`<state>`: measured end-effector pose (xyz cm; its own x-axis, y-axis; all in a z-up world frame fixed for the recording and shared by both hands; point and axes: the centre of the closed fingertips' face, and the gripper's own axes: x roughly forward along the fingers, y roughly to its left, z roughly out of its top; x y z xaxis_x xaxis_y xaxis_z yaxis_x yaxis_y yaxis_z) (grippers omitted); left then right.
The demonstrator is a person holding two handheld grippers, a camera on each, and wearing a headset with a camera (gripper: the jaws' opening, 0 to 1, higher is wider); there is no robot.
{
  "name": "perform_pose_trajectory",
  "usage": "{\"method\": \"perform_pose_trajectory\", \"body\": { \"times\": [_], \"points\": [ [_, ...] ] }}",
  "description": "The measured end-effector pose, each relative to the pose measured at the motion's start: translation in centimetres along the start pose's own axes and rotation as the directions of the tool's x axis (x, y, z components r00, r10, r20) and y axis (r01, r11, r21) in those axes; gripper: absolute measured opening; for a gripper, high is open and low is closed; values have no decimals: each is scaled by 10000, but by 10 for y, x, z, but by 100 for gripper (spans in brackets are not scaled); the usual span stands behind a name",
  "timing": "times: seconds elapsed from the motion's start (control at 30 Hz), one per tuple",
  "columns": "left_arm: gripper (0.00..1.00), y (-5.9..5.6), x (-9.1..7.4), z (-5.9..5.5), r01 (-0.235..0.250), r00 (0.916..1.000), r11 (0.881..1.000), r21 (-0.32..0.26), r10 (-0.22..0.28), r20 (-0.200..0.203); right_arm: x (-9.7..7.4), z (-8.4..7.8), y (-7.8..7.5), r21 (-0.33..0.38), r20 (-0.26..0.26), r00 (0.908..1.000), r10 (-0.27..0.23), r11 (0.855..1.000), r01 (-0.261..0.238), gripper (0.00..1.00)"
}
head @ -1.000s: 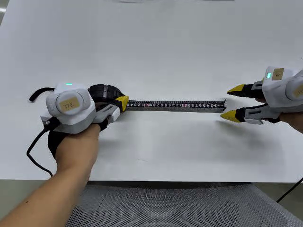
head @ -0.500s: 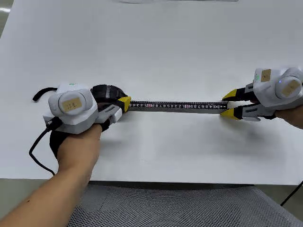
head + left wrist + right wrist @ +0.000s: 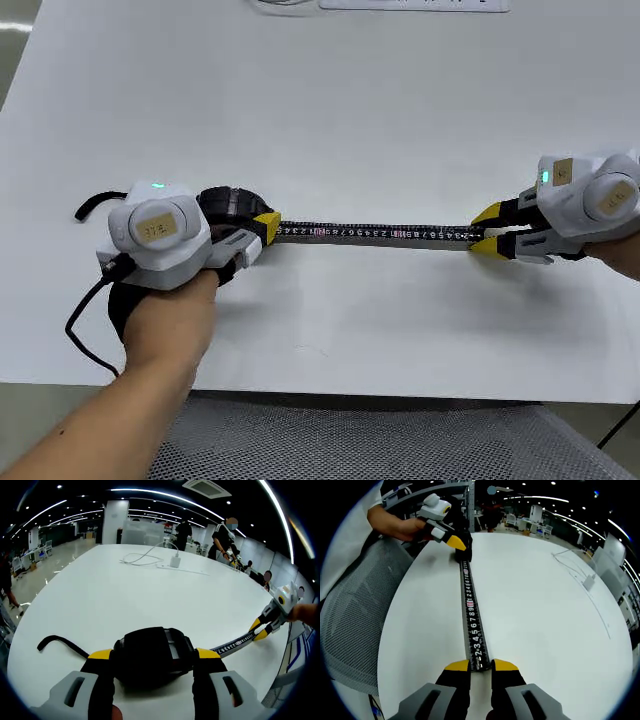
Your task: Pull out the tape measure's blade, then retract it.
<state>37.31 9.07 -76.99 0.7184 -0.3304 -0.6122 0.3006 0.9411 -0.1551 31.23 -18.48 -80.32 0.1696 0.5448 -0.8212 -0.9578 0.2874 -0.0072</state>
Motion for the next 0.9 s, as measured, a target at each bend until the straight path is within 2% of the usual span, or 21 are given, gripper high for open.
{"method": "perform_pose_trajectory", "body": {
  "times": [0.6, 0.9],
  "points": [
    [57, 0, 0, 0, 51, 10000, 10000, -53, -51, -69, 4, 6, -2, -80, 74, 10000, -33, 10000, 34, 11],
    [57, 1, -1, 0, 134, 9999, 9996, -248, -135, -58, 10, 25, -2, -72, 411, 9992, 0, 10000, 3, 11]
  ]
}}
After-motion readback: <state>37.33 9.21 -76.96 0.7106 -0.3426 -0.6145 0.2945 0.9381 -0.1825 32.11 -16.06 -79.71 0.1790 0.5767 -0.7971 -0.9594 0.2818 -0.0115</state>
